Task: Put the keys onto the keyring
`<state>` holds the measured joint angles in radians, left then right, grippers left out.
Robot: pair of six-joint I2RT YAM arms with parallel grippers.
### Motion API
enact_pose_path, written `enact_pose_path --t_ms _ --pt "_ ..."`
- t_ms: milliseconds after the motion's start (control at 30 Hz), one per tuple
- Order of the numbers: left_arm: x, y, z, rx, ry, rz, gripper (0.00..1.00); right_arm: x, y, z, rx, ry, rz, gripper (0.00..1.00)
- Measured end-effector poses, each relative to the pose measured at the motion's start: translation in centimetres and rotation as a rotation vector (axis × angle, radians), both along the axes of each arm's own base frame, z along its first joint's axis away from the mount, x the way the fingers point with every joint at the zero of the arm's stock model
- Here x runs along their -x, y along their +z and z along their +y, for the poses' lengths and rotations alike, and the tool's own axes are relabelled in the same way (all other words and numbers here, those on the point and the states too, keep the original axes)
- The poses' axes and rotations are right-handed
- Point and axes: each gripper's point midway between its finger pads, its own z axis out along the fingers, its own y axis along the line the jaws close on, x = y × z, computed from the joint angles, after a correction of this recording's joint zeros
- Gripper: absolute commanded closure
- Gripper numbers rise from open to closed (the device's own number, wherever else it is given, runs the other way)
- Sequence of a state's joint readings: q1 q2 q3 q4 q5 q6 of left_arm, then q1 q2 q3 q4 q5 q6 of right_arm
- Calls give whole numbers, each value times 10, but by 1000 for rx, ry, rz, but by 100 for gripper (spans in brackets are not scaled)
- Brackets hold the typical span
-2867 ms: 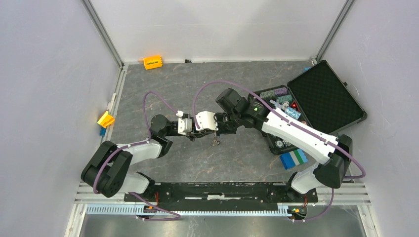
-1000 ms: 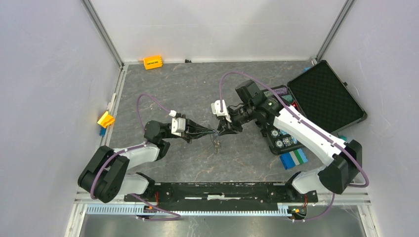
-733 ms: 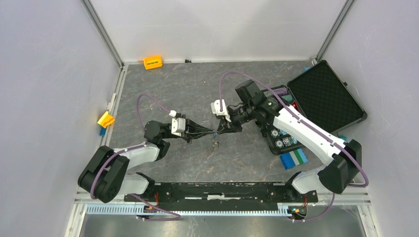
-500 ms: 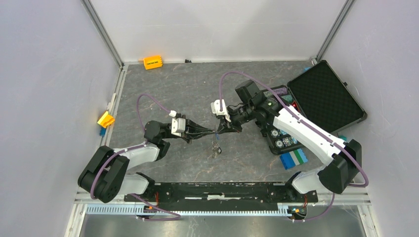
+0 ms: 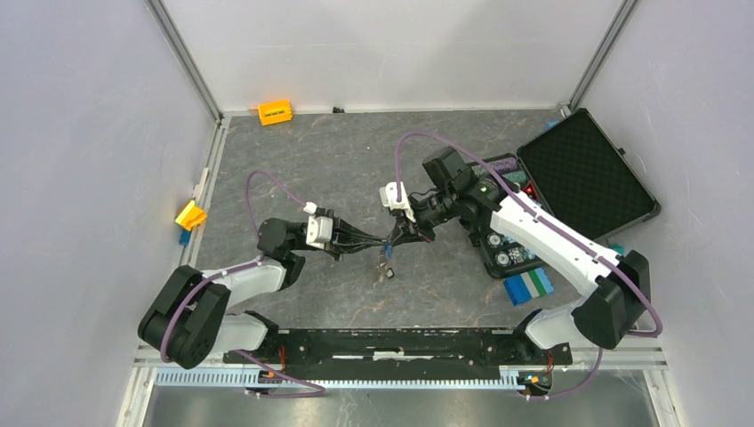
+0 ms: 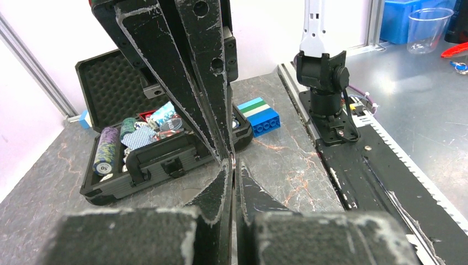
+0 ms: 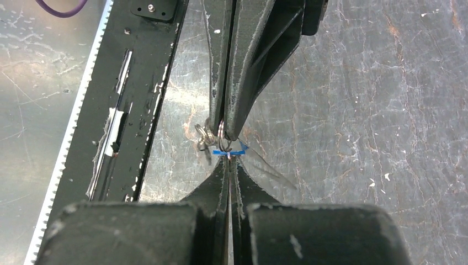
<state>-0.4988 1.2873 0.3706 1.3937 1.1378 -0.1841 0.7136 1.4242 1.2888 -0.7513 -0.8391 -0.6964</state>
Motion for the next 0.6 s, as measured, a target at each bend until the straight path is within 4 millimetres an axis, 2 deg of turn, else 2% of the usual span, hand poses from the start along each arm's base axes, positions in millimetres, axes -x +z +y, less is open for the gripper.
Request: enact_pose_path --t_ms 600 --pt "7 5 2 1 -25 -27 98 6 -1 10 -42 45 59 100"
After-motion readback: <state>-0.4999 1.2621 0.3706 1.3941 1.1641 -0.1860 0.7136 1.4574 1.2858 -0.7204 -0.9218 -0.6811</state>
